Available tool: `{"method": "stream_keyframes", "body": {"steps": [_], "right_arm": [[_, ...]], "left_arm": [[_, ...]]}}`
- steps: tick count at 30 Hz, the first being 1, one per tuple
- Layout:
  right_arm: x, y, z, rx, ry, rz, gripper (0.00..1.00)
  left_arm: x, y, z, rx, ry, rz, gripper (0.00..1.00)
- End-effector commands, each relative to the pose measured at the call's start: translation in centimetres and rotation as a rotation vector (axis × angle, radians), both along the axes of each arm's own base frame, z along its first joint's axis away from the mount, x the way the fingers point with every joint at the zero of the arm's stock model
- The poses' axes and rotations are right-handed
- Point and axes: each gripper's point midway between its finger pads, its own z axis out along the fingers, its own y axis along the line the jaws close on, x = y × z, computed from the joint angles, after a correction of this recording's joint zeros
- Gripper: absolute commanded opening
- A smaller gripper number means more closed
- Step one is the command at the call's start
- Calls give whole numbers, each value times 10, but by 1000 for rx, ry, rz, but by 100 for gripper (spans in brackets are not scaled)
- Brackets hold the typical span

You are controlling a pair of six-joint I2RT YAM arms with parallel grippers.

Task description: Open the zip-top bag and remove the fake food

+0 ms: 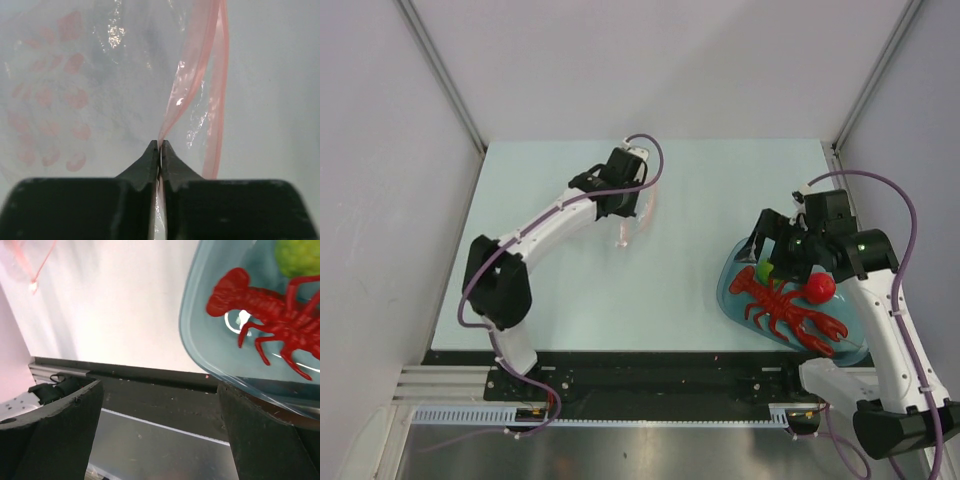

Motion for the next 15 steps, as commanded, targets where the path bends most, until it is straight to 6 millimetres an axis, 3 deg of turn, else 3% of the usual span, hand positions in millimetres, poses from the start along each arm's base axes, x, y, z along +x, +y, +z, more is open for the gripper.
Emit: {"method": "stream_keyframes", "body": {"steps": [1, 2, 3, 6, 8, 9, 10, 11, 12, 13, 14, 15], "right_arm": [[-5, 18, 11, 43, -70, 34, 100], [-9, 19, 5, 36, -58, 43, 100], [-13, 19, 2, 31, -53, 56, 100], [-19, 18, -8, 10, -41, 82, 100], [-19, 19, -8, 16, -53, 81, 100], [-18, 19, -6, 23, -64, 78, 100], [-17, 21, -4, 32, -80, 82, 100], [-14, 23, 3, 51, -119, 90, 100], [-13, 24, 7, 58, -138, 88, 100], [-13, 24, 9, 65, -156, 88, 100], [-11, 24, 14, 73, -186, 81, 100], [-12, 24, 11, 70, -184, 76, 100]], "left_arm": [[17, 3, 7, 77, -8, -26, 25], [13, -1, 12, 47, 6, -31, 36], [11, -3, 17, 25, 2, -28, 69], [-3, -11, 45, -94, -17, -29, 90], [-17, -17, 53, -182, 11, -25, 92], [-35, -31, 67, -279, 41, -89, 99], [-45, -38, 73, -335, 56, -115, 99], [-58, -47, 63, -406, 100, -124, 100], [-81, -55, 89, -509, 86, -187, 100], [-86, -63, 102, -590, 46, -214, 99], [-105, -63, 85, -652, 106, -185, 100], [-123, -61, 111, -738, 55, -216, 100]]}}
